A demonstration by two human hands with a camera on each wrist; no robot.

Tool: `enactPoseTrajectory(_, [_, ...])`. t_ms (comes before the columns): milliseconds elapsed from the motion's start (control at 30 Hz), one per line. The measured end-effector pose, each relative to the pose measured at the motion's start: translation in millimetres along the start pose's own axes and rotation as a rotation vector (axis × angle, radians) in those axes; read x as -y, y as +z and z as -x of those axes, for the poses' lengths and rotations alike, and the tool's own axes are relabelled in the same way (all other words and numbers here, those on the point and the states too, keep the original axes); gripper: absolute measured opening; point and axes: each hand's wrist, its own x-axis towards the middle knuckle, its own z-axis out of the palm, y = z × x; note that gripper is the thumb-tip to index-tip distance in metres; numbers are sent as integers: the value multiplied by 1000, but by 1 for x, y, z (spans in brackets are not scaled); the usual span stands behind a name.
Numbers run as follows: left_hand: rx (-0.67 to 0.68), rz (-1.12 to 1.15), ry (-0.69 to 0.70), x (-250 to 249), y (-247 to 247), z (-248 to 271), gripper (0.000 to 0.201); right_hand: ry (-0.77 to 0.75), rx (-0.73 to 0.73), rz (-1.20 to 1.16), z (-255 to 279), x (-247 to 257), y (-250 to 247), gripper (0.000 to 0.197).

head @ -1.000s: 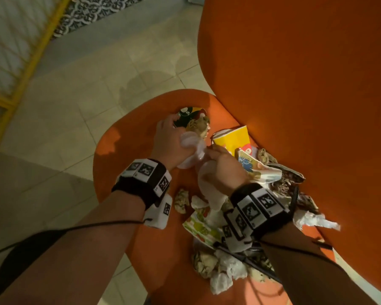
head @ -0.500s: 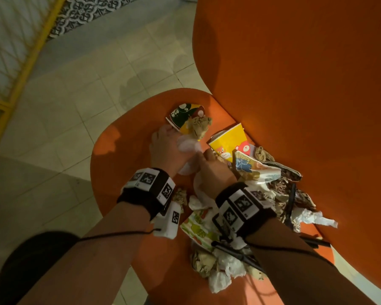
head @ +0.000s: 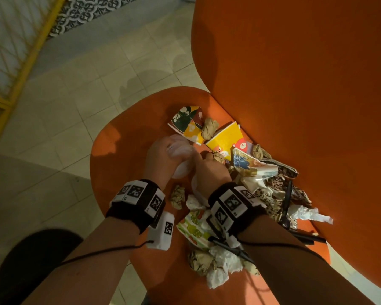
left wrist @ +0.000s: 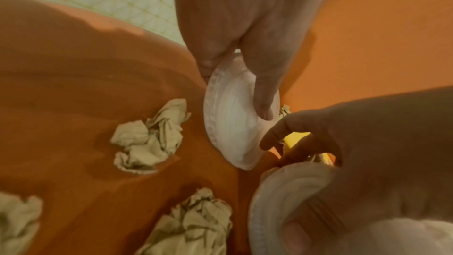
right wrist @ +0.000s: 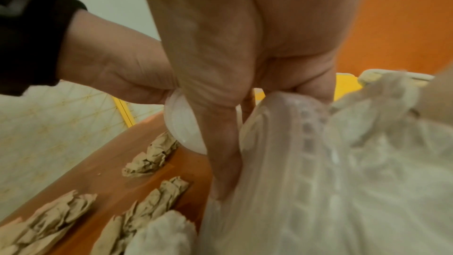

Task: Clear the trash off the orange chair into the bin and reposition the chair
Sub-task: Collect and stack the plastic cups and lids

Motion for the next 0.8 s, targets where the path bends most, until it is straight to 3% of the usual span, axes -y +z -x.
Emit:
enactPoseTrajectory(100, [-71,79,1,-2,-7,10,20,18,24,10,0,0,-3,44])
enactPoseTrajectory(233, [-191,126,28,-2,-15,20,34,8,61,18,3,4,-8,44])
enactPoseTrajectory(367, [-214,178,25,1,-18,32,35,45,69,116,4,8,-5,35])
enactPoseTrajectory(500, [-211,230,-4,11,-18,47,31,107,108,269,8,16,-4,42])
enactPoseTrajectory(567, [-198,269,-21,15,-19,53,27,180,150,185,9,22,-12,48])
enactPoseTrajectory(633, [-178,302,-32,16,-22,60,29,140,62,245,14,25,-25,43])
enactPoseTrajectory(700, [-176,317,-38,17,-25,64,27,79,211,272,21,28,-34,27])
enactPoseTrajectory(800, [-202,364,-49,21,-31,69,27,-2,163,111,21,22,-33,21])
